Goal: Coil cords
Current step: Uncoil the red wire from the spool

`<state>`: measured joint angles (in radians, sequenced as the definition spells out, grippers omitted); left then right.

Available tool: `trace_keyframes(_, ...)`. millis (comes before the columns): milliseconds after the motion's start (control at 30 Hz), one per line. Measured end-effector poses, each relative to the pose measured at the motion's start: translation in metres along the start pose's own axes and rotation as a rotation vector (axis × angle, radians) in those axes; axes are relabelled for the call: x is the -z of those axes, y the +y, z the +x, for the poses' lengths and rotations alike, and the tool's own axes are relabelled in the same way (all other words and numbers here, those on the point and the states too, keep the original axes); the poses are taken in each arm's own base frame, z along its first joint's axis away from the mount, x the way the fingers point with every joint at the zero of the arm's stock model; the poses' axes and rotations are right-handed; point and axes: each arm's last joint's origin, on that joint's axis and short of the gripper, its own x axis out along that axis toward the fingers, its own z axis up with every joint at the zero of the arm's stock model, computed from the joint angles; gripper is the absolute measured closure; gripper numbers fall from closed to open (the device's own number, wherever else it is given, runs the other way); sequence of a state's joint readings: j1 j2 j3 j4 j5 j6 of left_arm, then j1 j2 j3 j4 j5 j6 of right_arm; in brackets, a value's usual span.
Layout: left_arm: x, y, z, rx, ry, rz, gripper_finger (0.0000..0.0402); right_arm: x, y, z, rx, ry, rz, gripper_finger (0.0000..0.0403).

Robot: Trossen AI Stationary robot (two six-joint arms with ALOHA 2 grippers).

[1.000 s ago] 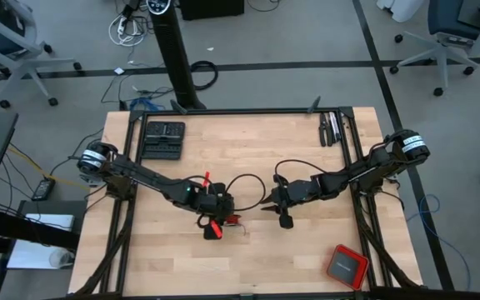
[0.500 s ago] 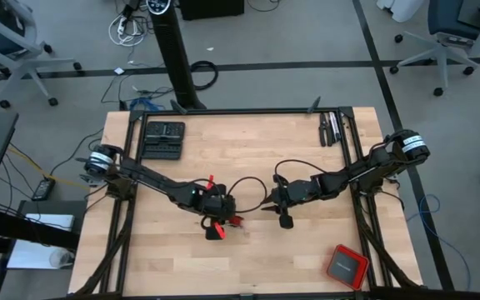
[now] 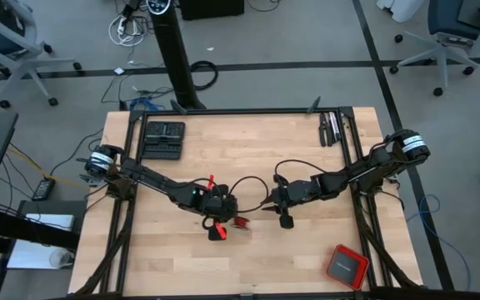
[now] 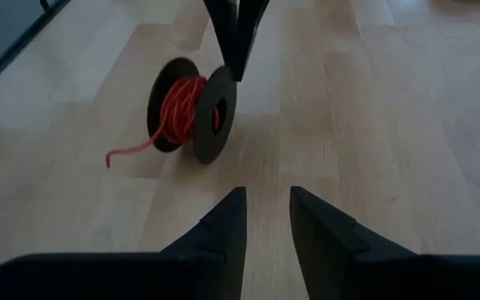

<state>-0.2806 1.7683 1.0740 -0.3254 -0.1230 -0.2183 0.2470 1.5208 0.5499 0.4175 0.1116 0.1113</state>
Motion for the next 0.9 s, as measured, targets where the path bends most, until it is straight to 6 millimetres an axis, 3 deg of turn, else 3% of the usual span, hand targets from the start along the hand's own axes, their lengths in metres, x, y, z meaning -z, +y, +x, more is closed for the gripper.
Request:
trace_keyframes(600,0.001,0.000,-0.003,-0.004,0.052,-0.021,0.0396,-0.003,0.008,0.000,-0.190,-0.024,0.066,0.0310)
trace_keyframes(900,-0.002,-0.003,-0.005,0.005,0.042,-0.016,0.0396,0.012,0.013,0.028,-0.193,-0.072,0.113,0.0312)
